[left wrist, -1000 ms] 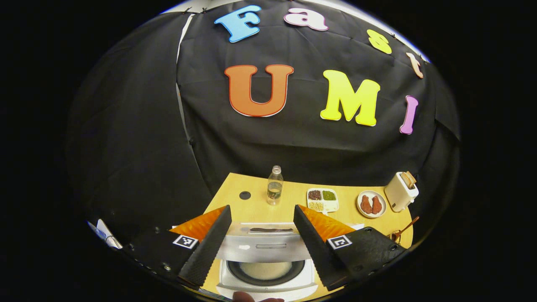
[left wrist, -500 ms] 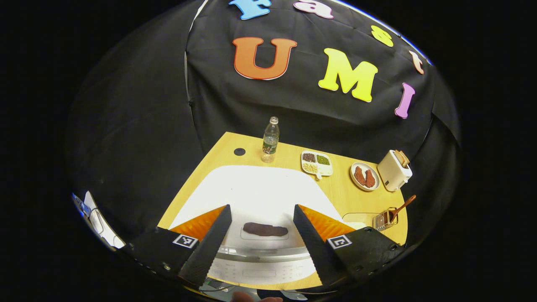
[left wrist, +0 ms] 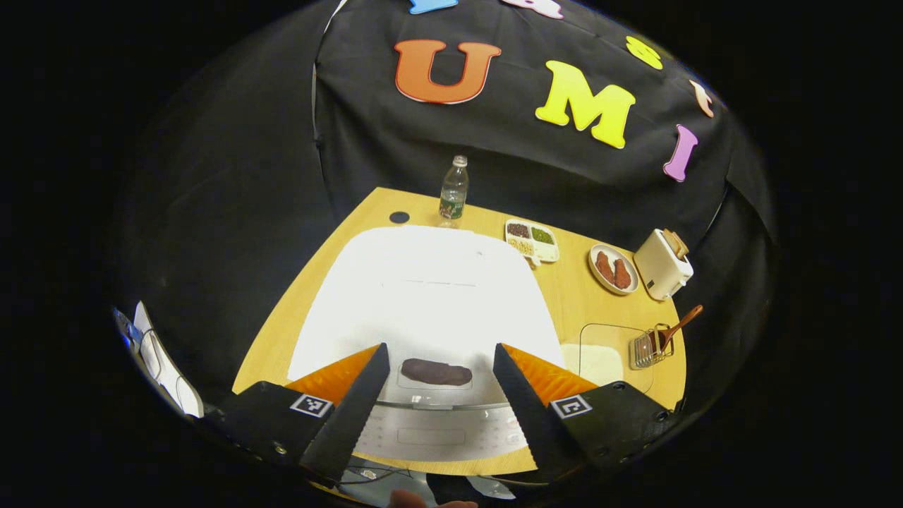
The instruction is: Close the left gripper, press the button to open the rice cooker; take a wooden spoon from the chopstick holder with the right hand, scoop a spoonful of rice and pour it into the rice cooker, then put the wooden spoon back into the chopstick holder.
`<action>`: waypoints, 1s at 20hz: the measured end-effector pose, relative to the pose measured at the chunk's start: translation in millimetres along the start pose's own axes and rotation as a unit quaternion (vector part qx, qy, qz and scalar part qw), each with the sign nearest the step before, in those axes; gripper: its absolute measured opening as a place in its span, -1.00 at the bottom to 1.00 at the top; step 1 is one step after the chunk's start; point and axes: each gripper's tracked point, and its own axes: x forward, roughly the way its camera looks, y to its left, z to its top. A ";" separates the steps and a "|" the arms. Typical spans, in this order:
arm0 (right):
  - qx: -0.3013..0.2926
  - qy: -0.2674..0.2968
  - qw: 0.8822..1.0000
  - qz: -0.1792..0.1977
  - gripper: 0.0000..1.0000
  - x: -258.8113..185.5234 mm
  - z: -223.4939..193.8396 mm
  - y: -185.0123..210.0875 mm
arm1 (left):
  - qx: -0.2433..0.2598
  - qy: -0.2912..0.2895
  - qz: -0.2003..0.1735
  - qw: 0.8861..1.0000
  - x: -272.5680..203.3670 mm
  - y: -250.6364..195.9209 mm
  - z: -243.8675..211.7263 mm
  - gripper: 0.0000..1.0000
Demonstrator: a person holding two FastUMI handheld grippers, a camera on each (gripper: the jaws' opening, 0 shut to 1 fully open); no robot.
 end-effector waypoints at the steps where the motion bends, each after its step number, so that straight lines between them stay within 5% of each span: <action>1: -0.003 -0.002 1.000 0.002 1.00 0.6 3.1 3.3 | -0.004 0.005 0.000 1.000 2.5 0.6 -5.2 0.94; 11: -0.017 -0.009 0.999 0.028 0.92 9.3 1.8 43.3 | 0.089 -0.015 0.010 0.996 11.4 5.5 -20.7 0.94; 20: -0.015 -0.034 0.999 0.024 0.92 7.7 28.1 55.4 | 0.016 -0.109 0.003 0.994 -8.2 0.1 13.8 0.89</action>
